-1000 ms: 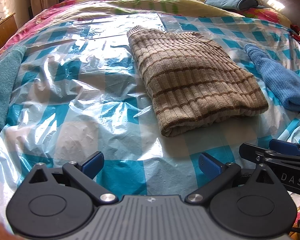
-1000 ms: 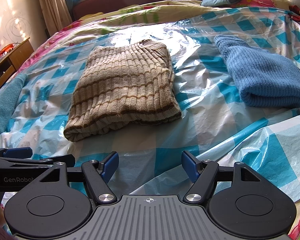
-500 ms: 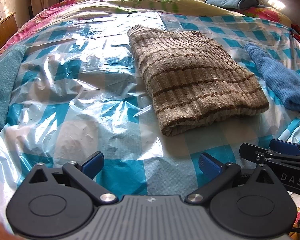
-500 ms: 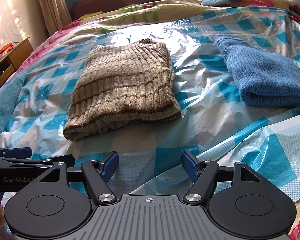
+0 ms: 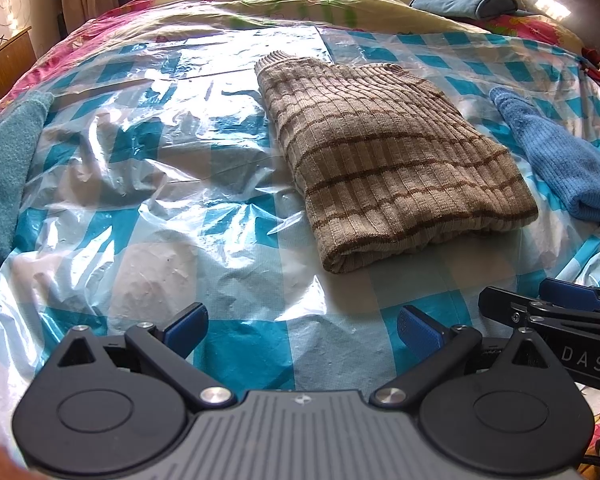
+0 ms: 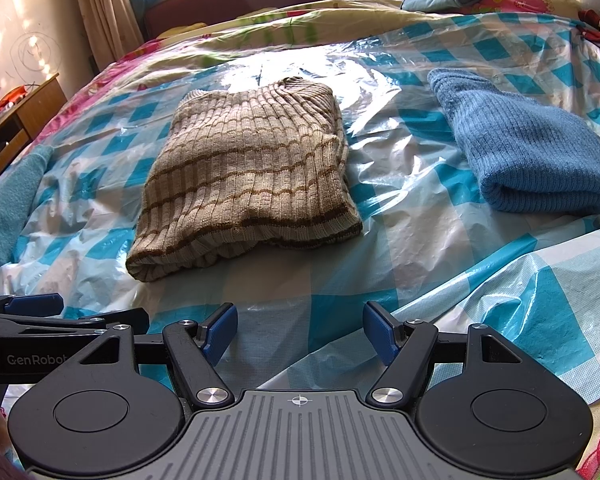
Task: Fold small clothes
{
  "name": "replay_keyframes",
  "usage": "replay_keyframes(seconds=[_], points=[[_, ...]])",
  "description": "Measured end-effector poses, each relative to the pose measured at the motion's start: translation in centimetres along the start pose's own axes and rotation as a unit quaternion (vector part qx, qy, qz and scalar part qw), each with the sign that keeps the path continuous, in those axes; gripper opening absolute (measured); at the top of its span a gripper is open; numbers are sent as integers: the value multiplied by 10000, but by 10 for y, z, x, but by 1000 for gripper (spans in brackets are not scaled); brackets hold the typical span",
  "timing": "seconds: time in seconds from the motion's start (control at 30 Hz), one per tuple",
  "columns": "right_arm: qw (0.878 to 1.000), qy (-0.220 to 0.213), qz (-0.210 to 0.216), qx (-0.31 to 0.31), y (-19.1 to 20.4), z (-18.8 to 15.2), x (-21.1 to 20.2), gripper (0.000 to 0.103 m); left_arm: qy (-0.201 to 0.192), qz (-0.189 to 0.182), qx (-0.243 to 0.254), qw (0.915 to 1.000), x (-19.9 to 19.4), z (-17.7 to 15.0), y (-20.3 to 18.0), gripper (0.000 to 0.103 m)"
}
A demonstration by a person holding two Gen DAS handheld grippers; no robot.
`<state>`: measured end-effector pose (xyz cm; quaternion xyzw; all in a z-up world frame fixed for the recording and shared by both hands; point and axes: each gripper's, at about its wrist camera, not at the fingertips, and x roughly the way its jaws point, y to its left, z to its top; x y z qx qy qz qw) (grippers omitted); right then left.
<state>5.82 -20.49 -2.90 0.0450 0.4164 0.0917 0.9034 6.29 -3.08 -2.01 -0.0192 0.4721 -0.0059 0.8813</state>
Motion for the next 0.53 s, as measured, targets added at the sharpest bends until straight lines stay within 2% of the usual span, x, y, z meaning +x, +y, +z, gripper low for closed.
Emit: replay_keyframes(seconds=[0.53], points=[[10000, -1, 3, -1, 0, 0, 0, 70, -62, -31, -8, 10000, -3, 1, -1, 103]])
